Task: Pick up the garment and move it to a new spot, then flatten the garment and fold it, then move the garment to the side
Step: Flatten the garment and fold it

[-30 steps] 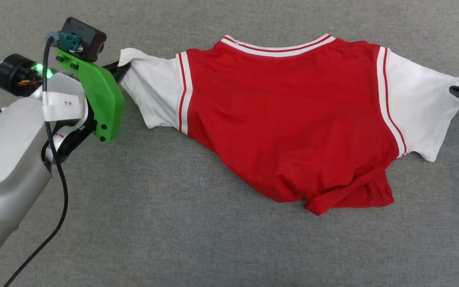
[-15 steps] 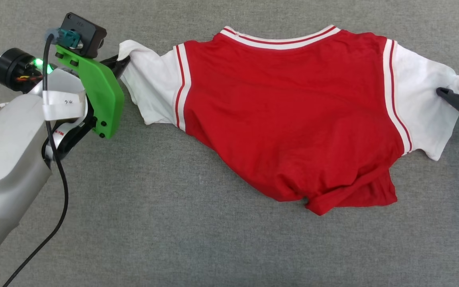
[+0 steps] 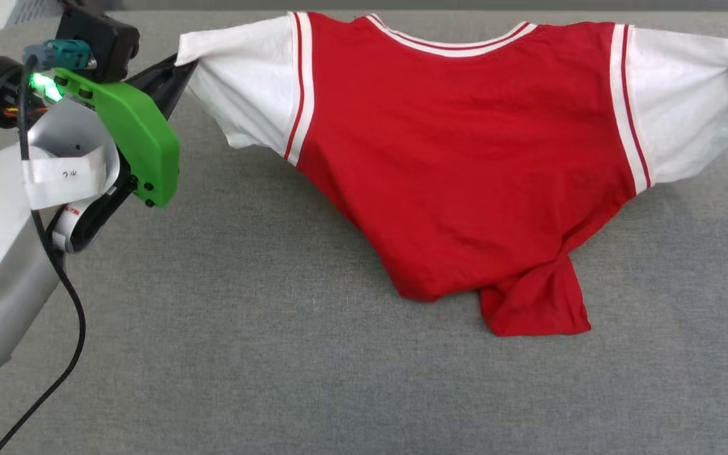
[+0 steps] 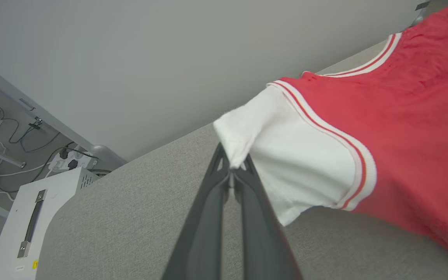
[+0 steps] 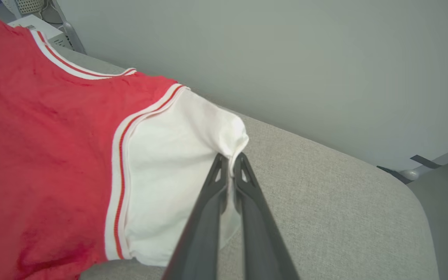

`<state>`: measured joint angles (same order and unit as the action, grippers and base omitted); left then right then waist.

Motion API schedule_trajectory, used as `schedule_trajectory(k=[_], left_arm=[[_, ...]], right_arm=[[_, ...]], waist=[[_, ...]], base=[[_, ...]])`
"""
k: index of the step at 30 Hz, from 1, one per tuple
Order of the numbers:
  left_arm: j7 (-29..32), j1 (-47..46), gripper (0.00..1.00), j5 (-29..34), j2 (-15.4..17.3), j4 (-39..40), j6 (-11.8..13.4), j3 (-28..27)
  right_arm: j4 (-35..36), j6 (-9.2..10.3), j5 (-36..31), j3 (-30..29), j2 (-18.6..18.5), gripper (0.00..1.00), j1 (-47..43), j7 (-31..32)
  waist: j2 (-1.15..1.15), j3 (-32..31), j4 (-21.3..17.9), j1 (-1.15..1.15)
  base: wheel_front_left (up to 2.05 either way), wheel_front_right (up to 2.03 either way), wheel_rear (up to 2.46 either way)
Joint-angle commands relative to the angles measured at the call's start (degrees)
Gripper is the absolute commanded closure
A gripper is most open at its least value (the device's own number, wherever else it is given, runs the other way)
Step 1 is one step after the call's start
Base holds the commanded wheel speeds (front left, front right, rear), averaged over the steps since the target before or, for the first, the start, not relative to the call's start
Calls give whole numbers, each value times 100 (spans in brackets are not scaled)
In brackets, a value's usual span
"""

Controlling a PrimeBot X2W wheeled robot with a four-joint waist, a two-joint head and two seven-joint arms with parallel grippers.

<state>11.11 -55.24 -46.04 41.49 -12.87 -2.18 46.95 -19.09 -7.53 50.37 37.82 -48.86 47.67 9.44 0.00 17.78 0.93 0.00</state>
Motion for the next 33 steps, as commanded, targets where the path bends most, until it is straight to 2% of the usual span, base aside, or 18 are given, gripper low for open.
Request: schedule_trajectory(k=[1,9,13,17,23,27,33], left_arm=[[-65,63,100,-29,81,112,83,-64],[-194,-286,100,130,159,719,263,-263],[-229,-655,100,268,60,833,297,-335],[-168,-1168,100,373,-114,775,232,-375],[-124,-2306,100,585,-530,248,14,-446],[-165,-3153,100,746,-810,-326,-140,-490],[-445,-4332,100,993,-1118,-1144,-284,-589]], right_arm=[[113,4,-8,-45,-104,100,-5,-146],[732,4,-155,-609,-311,100,85,-557],[932,4,-382,-1003,-295,100,235,-562],[992,4,-867,-1474,-100,100,574,-474],[856,4,-1660,-1826,315,100,1505,-123],[545,4,-2040,-1754,568,100,2364,3],[-136,4,-2390,-1571,867,100,3690,-127]], waist=[[0,-362,-75,0],[0,-682,-162,0],[0,-669,-185,0],[0,-474,-221,0],[0,132,-293,0],[0,577,-354,0],[0,1082,-379,0]], base=[[0,0,0],[0,0,0],[0,0,0],[0,0,0],[0,0,0],[0,0,0],[0,0,0]])
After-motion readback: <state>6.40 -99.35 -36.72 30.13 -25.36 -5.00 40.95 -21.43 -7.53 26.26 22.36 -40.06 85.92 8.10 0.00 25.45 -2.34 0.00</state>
